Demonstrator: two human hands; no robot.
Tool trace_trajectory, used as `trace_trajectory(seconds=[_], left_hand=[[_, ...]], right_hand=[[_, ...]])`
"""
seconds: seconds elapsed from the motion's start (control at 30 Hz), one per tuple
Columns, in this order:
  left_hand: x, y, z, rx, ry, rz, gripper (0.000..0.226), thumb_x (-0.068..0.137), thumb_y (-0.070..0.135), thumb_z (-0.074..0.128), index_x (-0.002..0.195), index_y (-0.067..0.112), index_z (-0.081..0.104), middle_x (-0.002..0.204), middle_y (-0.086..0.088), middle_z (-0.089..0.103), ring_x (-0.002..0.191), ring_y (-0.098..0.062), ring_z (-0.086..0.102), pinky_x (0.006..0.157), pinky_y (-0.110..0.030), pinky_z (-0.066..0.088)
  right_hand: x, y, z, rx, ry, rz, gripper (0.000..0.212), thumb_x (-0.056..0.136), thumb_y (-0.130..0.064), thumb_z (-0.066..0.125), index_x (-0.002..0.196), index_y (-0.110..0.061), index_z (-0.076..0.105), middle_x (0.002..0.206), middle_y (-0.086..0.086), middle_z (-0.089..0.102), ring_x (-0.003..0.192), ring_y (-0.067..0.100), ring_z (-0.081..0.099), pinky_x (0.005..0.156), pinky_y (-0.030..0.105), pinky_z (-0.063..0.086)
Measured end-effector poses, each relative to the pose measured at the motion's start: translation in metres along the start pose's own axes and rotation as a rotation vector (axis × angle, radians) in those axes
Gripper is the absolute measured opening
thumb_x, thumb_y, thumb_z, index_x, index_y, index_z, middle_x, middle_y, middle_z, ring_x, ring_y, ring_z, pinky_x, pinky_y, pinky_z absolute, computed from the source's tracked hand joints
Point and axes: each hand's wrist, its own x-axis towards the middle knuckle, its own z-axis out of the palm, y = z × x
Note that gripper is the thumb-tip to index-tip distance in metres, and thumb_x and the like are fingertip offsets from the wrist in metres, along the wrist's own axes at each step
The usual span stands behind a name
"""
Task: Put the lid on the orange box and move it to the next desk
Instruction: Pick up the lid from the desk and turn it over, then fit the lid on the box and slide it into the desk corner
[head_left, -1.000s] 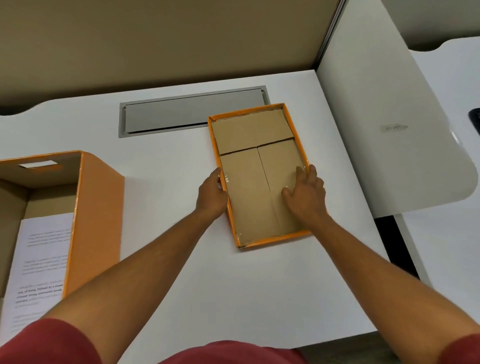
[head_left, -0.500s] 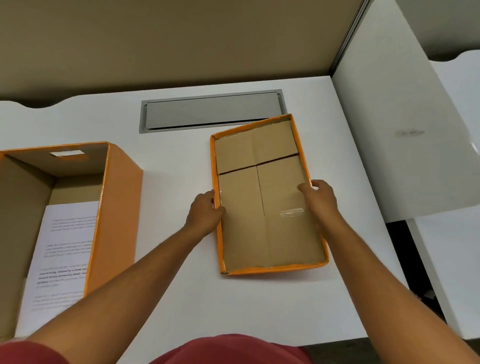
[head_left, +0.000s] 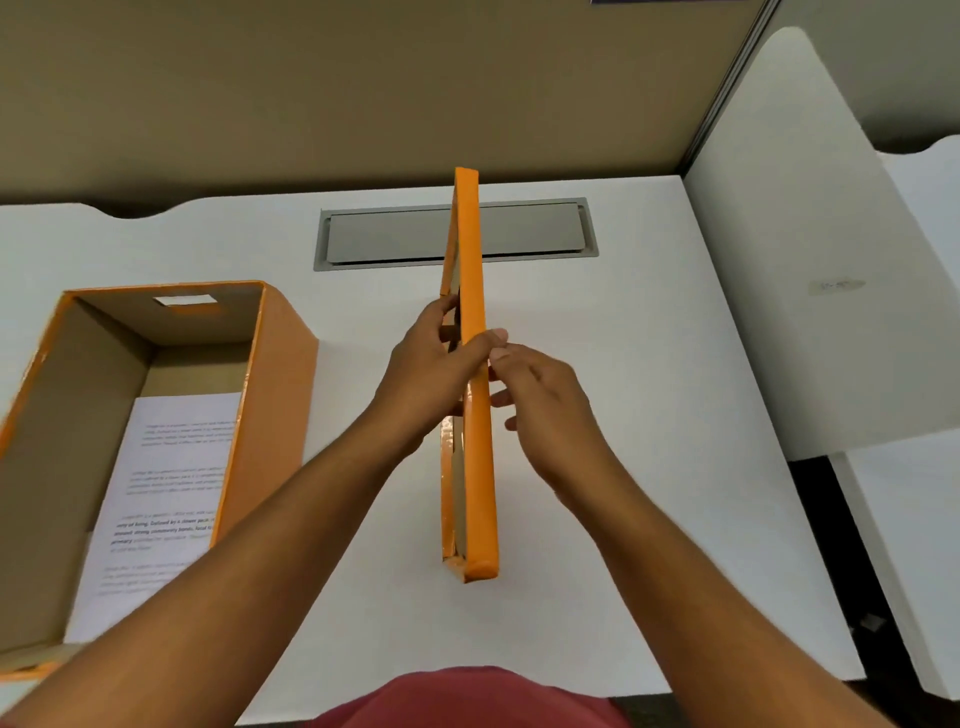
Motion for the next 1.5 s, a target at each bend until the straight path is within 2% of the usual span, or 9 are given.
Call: trace_trajectory(seconds=[0.23, 0.43, 0.63, 0.7, 0.8, 0.97, 1.1, 1.33, 1.5], left_hand=[[0.004, -0.005, -0.006, 0.038, 0.055, 0.046, 0.047, 0.096, 0.040, 0.064, 0.139, 0.025, 0.053, 0.116, 0.006, 0.060, 0.090, -0.016, 0.066, 0.058, -0.023, 0.051], [-0.001, -0.005, -0.015, -0.092, 0.016, -0.005, 0.024, 0.098, 0.034, 0.060, 0.121, 0.027, 0.060, 0.116, -0.003, 0.064, 0.098, -0.026, 0.066, 0.072, -0.039, 0.060], [-0.008, -0.016, -0.028, -0.277, -0.158, -0.143, 0.033, 0.100, 0.031, 0.056, 0.132, 0.026, 0.055, 0.124, -0.006, 0.066, 0.109, -0.033, 0.067, 0.092, -0.050, 0.059], [-0.010, -0.019, -0.036, -0.348, -0.207, -0.186, 0.031, 0.100, 0.029, 0.056, 0.131, 0.026, 0.056, 0.124, -0.009, 0.067, 0.108, -0.034, 0.068, 0.085, -0.046, 0.062], [-0.009, -0.027, -0.051, -0.441, -0.251, -0.249, 0.031, 0.098, 0.027, 0.058, 0.128, 0.025, 0.056, 0.127, -0.012, 0.067, 0.111, -0.038, 0.068, 0.088, -0.054, 0.060], [-0.011, -0.037, -0.073, -0.260, -0.060, -0.194, 0.046, 0.096, 0.030, 0.065, 0.133, 0.027, 0.038, 0.126, -0.005, 0.059, 0.103, -0.031, 0.067, 0.085, -0.050, 0.060], [-0.016, -0.049, -0.100, 0.002, 0.265, 0.135, 0.054, 0.090, 0.032, 0.073, 0.131, 0.024, 0.039, 0.121, 0.007, 0.052, 0.099, -0.006, 0.058, 0.075, -0.024, 0.048], [-0.028, -0.067, -0.183, 0.051, 0.372, 0.186, 0.043, 0.089, 0.043, 0.074, 0.126, 0.021, 0.066, 0.106, 0.004, 0.071, 0.098, -0.015, 0.069, 0.084, -0.043, 0.061], [-0.050, -0.084, -0.255, 0.080, 0.427, 0.172, 0.038, 0.092, 0.044, 0.071, 0.123, 0.023, 0.070, 0.100, 0.012, 0.072, 0.091, -0.005, 0.068, 0.075, -0.031, 0.059]], right_hand=[[0.019, 0.036, 0.004, 0.072, 0.023, 0.047, 0.035, 0.107, -0.033, 0.041, 0.126, -0.022, 0.068, 0.118, -0.002, 0.070, 0.105, 0.016, 0.068, 0.089, 0.034, 0.057], [0.031, 0.111, 0.023, 0.059, -0.026, 0.372, 0.059, 0.099, -0.054, 0.046, 0.150, -0.025, 0.045, 0.152, 0.002, 0.051, 0.132, 0.026, 0.055, 0.111, 0.050, 0.046], [0.032, 0.108, 0.019, 0.224, -0.013, 0.509, 0.043, 0.102, -0.055, 0.043, 0.121, -0.020, 0.058, 0.111, 0.005, 0.068, 0.092, 0.022, 0.068, 0.060, 0.028, 0.057], [0.034, 0.111, 0.014, 0.216, 0.012, 0.539, 0.063, 0.098, -0.062, 0.045, 0.138, -0.015, 0.056, 0.130, 0.011, 0.064, 0.112, 0.029, 0.065, 0.085, 0.039, 0.058], [0.033, 0.112, 0.008, 0.229, 0.038, 0.545, 0.081, 0.094, -0.067, 0.048, 0.156, -0.017, 0.037, 0.157, 0.012, 0.045, 0.140, 0.034, 0.046, 0.115, 0.050, 0.038], [0.037, 0.117, 0.009, 0.290, 0.084, 0.422, 0.110, 0.052, -0.098, 0.056, 0.139, -0.031, 0.050, 0.134, 0.004, 0.064, 0.114, 0.030, 0.065, 0.101, 0.058, 0.051], [0.032, 0.085, 0.022, 0.256, 0.162, 0.331, 0.073, 0.087, -0.075, 0.052, 0.139, -0.025, 0.047, 0.131, 0.004, 0.062, 0.112, 0.028, 0.063, 0.093, 0.049, 0.052], [0.012, 0.042, 0.079, 0.176, 0.215, 0.208, 0.055, 0.099, -0.058, 0.048, 0.143, -0.025, 0.046, 0.132, 0.001, 0.059, 0.110, 0.024, 0.061, 0.088, 0.043, 0.050], [-0.013, 0.013, 0.140, 0.122, 0.190, 0.141, 0.053, 0.100, -0.055, 0.049, 0.144, -0.026, 0.043, 0.134, -0.001, 0.058, 0.115, 0.027, 0.062, 0.099, 0.052, 0.053]])
